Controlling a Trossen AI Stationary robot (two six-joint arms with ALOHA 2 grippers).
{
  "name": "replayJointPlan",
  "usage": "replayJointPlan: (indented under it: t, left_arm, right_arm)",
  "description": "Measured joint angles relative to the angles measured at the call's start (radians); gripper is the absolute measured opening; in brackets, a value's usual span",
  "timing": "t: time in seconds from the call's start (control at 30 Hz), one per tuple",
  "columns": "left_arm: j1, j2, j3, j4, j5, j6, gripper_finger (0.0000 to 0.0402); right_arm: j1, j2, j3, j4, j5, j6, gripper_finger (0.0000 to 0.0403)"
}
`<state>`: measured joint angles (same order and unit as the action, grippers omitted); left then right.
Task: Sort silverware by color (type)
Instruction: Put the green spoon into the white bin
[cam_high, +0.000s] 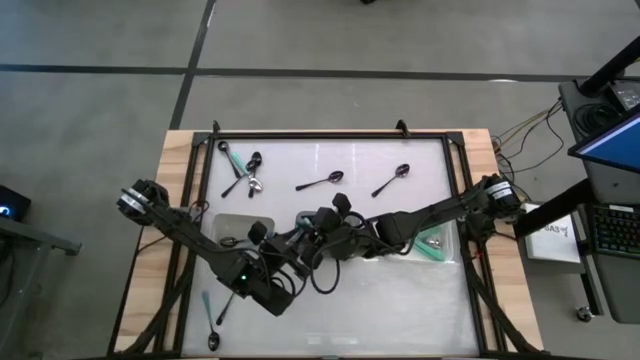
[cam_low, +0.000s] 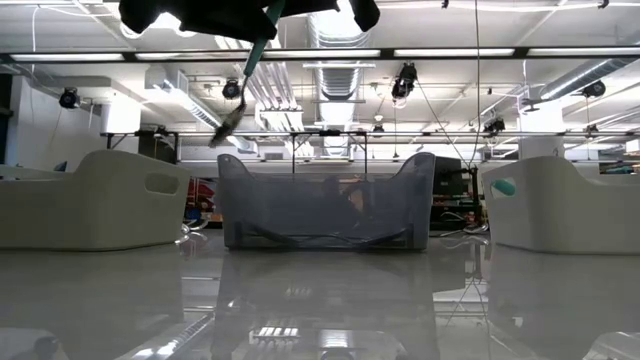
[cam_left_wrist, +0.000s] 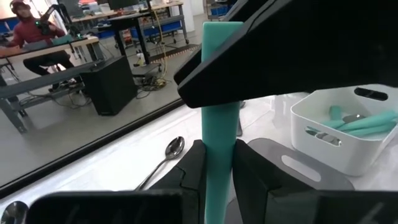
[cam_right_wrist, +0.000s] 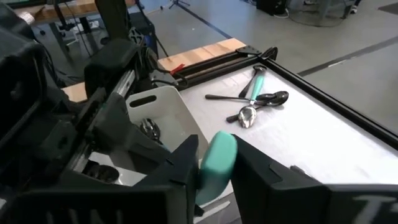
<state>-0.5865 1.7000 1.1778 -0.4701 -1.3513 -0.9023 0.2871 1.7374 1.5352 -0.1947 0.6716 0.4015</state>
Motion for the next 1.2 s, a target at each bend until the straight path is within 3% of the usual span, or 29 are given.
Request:
replayJointPlan:
  t: [0.1,0.33,0.5,0.73,0.93,1.07,1.2]
  left_arm:
    - [0.0,0.0,0.0,0.01,0.001,0.002,0.0038]
    - [0.0,0.0,0.0,0.021,0.004,0.007,0.0039]
    - [0.001,-0.001,0.0,0.051,0.034,0.003,0.0064]
    - [-0.002,-0.03,0.001,0.042,0.037,0.012,0.0109]
    - [-0.002,-0.043,0.001,0.042,0.05,0.03,0.0114]
    - [-0.002,-0.043,0.001,0.041,0.059,0.03,0.0111]
    - [-0.002,-0.043,-0.001,0.041,0.059,0.03,0.0109]
  right_arm:
    - [0.0,0.0,0.0,0.001,0.002,-0.007,0.0043]
    - [0.0,0.0,0.0,-0.006,0.0,-0.051,0.0043]
    - [-0.006,-0.006,0.002,-0.066,-0.014,-0.054,0.0042]
    - [-0.016,-0.074,0.017,-0.306,-0.006,-0.04,0.0041]
    - [-0.011,-0.196,0.068,-0.516,0.008,0.013,0.0041]
    - [-0.001,-0.279,0.075,-0.728,-0.073,0.159,0.0041]
    - [0.027,-0.307,0.074,-1.049,-0.102,0.357,0.0041]
